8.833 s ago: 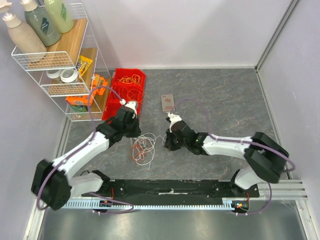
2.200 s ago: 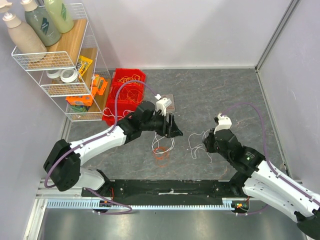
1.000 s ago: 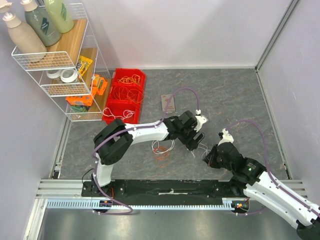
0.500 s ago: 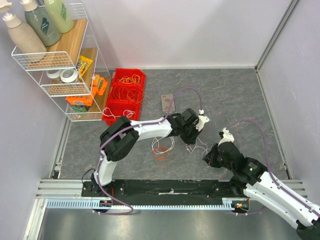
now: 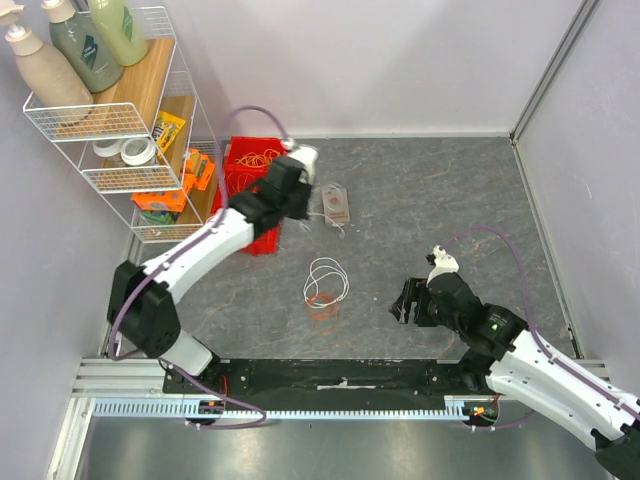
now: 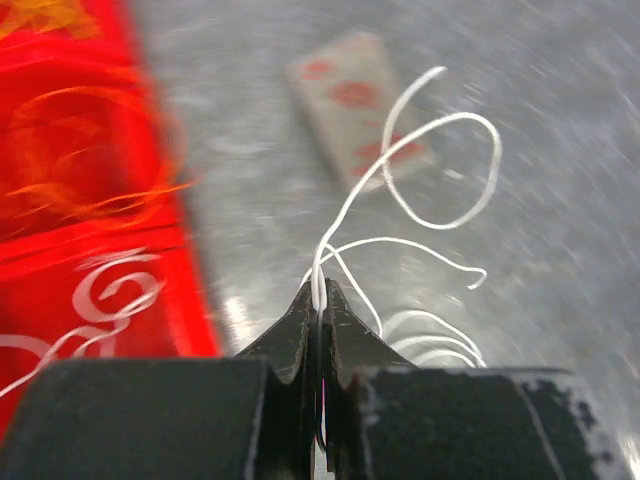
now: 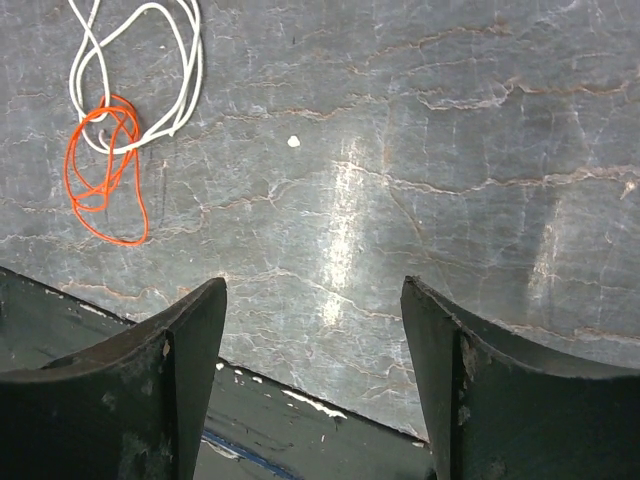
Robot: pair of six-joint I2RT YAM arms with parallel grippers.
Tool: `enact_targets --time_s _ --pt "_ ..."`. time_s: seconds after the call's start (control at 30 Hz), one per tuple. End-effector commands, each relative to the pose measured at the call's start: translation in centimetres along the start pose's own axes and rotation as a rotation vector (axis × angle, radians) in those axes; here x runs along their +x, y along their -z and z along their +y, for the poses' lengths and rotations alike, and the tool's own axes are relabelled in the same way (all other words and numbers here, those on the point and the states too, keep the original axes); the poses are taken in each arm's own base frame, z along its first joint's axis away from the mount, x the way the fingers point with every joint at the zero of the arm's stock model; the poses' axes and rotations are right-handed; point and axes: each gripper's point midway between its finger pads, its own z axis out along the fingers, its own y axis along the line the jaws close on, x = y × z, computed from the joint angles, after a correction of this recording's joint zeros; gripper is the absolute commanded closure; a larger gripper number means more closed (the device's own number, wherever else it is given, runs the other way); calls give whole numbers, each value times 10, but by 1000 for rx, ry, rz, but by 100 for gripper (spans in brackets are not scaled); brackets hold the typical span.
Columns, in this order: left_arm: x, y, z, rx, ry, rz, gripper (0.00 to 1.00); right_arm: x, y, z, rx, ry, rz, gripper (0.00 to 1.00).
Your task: Untangle the cables
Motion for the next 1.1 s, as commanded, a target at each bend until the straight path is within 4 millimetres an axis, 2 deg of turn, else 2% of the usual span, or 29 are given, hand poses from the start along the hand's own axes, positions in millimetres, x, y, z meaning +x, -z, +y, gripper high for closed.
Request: enact_targets --time_s 0.0,0.1,0.17,0.23,0.33,0.57,0.77,0.97,1.0,1.07 --pt "-11 33 87 -253 272 -81 98 -26 5 21 -60 24 -70 22" --pt "-20 48 123 -359 324 -159 98 -25 5 21 -62 25 -65 22" --pt "-27 56 134 -383 309 -204 98 -23 5 21 -65 21 -61 22" --pt "-25 59 147 -436 295 -215 98 -22 6 21 -72 15 -65 23" --pt "-10 59 172 -570 310 -206 98 -22 7 20 -81 5 -71 23" --pt "37 34 215 -713 518 -107 98 -23 10 23 -96 3 -76 23" --pt "72 30 218 -791 609 -16 98 -25 12 21 -87 11 -82 23" --pt "89 46 216 -825 686 -48 97 -25 7 23 -84 19 -76 23" --pt "90 49 216 -824 693 -55 91 -26 6 25 -90 26 -74 23" --pt "89 55 212 -804 707 -68 72 -25 2 28 -92 33 -60 23"
